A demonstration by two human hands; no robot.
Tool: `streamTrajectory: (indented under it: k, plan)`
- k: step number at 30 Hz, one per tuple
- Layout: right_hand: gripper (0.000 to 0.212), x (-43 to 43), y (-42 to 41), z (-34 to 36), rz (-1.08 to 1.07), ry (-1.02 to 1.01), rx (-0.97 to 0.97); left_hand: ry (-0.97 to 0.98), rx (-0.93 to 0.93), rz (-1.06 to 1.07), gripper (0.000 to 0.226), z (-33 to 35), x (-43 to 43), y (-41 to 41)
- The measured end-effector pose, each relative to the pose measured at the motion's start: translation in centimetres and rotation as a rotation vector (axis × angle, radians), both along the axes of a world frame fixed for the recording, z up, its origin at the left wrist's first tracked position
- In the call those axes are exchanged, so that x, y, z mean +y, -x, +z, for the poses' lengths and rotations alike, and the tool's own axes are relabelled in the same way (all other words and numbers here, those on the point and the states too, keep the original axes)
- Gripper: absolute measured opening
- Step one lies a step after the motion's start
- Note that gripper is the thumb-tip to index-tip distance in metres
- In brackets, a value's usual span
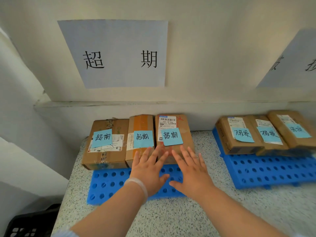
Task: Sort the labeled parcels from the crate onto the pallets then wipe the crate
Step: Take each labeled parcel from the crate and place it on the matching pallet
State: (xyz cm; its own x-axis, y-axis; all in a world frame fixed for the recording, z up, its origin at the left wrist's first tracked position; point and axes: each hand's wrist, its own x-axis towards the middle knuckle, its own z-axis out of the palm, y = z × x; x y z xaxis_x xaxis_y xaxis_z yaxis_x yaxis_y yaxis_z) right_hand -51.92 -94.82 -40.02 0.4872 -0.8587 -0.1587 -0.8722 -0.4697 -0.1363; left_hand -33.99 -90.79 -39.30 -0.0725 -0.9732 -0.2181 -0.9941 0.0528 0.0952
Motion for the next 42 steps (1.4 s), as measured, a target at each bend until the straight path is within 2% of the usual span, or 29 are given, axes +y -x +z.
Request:
streamTrajectory:
  k: [8, 13, 16, 23, 28, 33, 42]
  plan:
    - [0.100, 9.2, 5.6, 0.3, -0.165, -0.013, 0.029, 0.013, 0.031, -0.114, 0.075, 1.3, 5.4, 5.6]
    - [0.092, 13.5, 11.7, 2.3, -0.322, -0.014, -0.024, 0.064, 0.059, -0.255, 0.074, 3.3, 6.2, 12.1]
    - [0.089, 17.0, 16.6, 3.2, -0.403, 0.108, -0.057, 0.072, 0.090, -0.345, 0.076, 4.6, 7.8, 17.6]
    - [0.087, 25.8, 29.3, 6.8, -0.600, 0.127, -0.083, 0.190, 0.116, -0.545, 0.077, 8.7, 13.1, 32.5]
    - [0.088, 34.5, 40.4, 9.0, -0.793, 0.160, -0.088, 0.191, 0.179, -0.689, 0.080, 10.3, 19.1, 45.5]
    - [0.088, 43.2, 50.6, 8.9, -0.982, 0.140, -0.088, 0.135, 0.307, -0.777, 0.082, 9.6, 25.6, 57.2]
    - [0.089, 51.3, 60.7, 6.8, -1.336, 0.084, -0.211, -0.013, 0.307, -0.970, 0.078, 7.8, 31.0, 69.4]
